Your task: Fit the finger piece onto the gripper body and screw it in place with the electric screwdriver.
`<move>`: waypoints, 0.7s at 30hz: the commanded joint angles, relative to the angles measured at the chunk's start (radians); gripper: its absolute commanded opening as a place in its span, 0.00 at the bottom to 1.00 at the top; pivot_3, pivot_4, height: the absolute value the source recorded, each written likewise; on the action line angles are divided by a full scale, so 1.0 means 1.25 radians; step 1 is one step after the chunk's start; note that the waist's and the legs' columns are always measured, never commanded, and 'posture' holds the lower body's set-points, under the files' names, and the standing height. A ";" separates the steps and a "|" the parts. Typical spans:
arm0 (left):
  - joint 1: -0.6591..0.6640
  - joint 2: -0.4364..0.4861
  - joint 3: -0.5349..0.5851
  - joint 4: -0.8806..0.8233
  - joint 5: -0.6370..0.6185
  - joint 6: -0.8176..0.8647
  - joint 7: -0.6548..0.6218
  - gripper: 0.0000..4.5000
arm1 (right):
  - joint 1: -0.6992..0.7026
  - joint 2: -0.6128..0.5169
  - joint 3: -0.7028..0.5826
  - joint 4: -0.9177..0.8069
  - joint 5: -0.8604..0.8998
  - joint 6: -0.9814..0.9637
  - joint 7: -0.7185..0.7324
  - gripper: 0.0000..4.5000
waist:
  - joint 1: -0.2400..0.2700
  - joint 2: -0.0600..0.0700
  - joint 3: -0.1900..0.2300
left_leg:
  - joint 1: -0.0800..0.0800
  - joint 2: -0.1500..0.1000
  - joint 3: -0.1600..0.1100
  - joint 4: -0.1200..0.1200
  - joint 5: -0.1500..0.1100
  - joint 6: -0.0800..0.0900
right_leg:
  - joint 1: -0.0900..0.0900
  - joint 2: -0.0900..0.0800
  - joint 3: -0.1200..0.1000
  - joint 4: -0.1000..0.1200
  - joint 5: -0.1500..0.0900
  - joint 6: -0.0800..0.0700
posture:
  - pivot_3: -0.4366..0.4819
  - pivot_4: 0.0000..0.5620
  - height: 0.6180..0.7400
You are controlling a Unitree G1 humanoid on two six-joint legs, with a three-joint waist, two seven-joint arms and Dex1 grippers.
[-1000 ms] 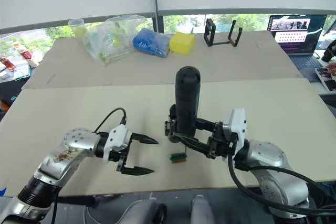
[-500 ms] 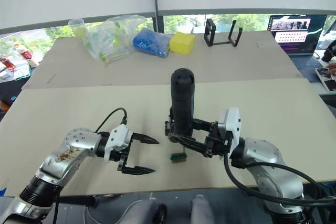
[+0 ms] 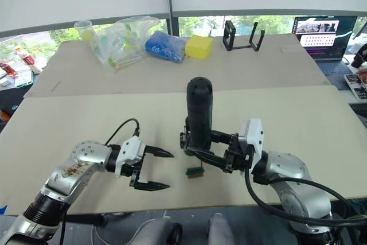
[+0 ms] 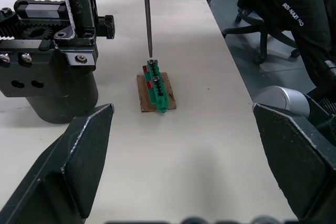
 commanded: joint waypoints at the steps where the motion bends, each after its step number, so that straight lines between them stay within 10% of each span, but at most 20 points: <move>1: -0.008 -0.003 0.006 -0.013 -0.006 -0.013 -0.001 1.00 | 0.002 0.001 -0.008 -0.025 0.007 -0.039 0.012 0.43 | 0.000 0.000 0.000 | 0.000 0.000 0.000 0.000 0.000 0.000 | 0.000 0.000 0.000 0.000 0.000 0.000 | 0.48 0.27 0.98; 21: -0.018 -0.019 -0.009 -0.013 0.003 -0.012 0.000 1.00 | 0.002 0.000 -0.007 -0.035 0.013 -0.037 0.015 0.43 | 0.000 0.000 0.000 | 0.000 0.000 0.000 0.000 0.000 0.000 | 0.000 0.000 0.000 0.000 0.000 0.000 | 0.48 0.27 0.98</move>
